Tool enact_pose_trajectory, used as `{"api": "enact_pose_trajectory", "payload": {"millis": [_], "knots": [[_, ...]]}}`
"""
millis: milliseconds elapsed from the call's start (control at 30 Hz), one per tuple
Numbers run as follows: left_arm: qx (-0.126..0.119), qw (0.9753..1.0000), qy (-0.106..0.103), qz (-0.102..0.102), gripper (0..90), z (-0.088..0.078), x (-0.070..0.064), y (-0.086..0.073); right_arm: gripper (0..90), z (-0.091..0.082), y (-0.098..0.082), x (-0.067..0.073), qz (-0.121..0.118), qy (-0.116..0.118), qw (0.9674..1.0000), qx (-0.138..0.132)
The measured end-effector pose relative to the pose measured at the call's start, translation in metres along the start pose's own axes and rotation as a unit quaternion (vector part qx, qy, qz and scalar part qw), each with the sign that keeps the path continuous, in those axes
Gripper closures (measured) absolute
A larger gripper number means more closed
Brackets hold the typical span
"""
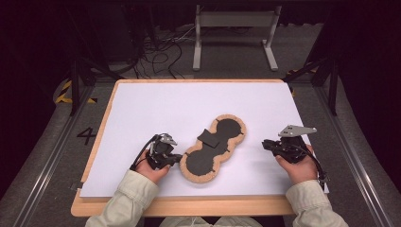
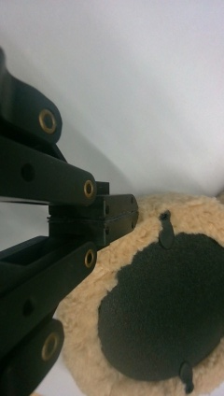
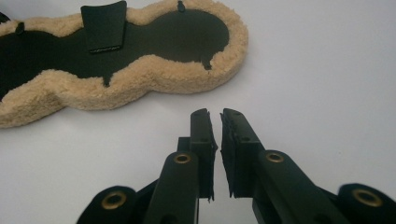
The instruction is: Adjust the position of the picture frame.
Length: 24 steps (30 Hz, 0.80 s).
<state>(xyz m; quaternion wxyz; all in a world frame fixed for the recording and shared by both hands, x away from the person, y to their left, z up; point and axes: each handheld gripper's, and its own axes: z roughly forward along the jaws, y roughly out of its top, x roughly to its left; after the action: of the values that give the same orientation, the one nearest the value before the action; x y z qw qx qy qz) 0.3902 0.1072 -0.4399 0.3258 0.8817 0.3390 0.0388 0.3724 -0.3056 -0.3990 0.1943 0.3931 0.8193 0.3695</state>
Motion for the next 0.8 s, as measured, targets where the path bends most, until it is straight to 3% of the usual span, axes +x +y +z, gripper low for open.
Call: {"api": "enact_pose_trajectory", "payload": {"millis": [200,333,433,500,533,700,767,800], "knots": [[-0.005,0.9998,-0.015,0.01,90.0,0.001,-0.008,0.003,83.1,-0.001,0.002,0.001,0.004,0.013,0.9999,-0.006],[-0.005,0.9989,-0.047,-0.001,90.0,0.003,-0.009,0.002,83.1,-0.002,0.003,0.003,0.003,0.014,0.9999,-0.006],[-0.004,0.9973,-0.07,0.023,90.0,0.006,-0.015,0.003,82.9,-0.001,0.003,0.004,0.004,0.015,0.9999,-0.004],[-0.001,0.9966,-0.077,0.028,90.0,0.008,-0.02,0.004,82.9,-0.001,0.003,0.004,0.004,0.016,0.9999,-0.004],[-0.001,0.9963,-0.075,0.043,90.0,0.01,-0.024,0.006,82.9,-0.001,0.003,0.004,0.002,0.016,0.9999,-0.005],[-0.008,0.9948,-0.092,0.042,90.0,0.016,-0.03,0.011,83.0,-0.002,0.004,0.005,0.003,0.017,0.9998,-0.005],[-0.017,0.9942,-0.093,0.052,90.0,0.018,-0.031,0.014,83.0,-0.002,0.005,0.005,0.003,0.017,0.9998,-0.005],[-0.02,0.9933,-0.101,0.051,90.0,0.021,-0.038,0.019,83.7,-0.001,0.006,0.006,0.006,0.019,0.9998,-0.002]]}}
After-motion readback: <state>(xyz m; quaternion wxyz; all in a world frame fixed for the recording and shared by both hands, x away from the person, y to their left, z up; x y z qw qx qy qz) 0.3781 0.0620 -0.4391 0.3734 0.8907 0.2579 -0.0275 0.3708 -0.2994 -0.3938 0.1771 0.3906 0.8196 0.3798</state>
